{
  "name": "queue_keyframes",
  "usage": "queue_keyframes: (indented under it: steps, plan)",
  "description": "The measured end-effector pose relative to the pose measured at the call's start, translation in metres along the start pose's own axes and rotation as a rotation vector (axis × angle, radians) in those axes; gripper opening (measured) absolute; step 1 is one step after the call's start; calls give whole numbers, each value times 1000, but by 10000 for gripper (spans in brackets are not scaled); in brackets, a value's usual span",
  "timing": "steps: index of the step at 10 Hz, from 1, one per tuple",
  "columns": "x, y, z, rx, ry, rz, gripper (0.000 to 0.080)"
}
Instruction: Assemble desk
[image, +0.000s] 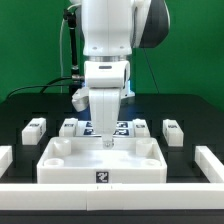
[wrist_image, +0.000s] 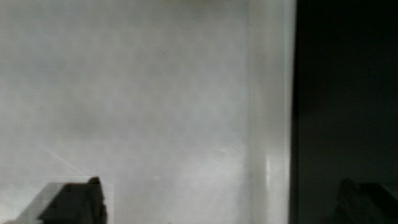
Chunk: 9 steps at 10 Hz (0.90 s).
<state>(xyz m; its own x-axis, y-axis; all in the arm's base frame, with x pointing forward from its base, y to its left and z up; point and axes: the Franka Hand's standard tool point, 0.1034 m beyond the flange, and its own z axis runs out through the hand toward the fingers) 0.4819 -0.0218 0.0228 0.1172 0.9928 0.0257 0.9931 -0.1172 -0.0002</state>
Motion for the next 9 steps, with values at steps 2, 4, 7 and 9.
queue_keyframes:
  steps: [2,4,7,9]
  plan:
    - [4,-6,12,12,2,9,649]
    - [9,-6,15,-3,5,13,649]
    - [8,-6,15,-3,5,14,385]
    - [8,-6,15,-3,5,14,249]
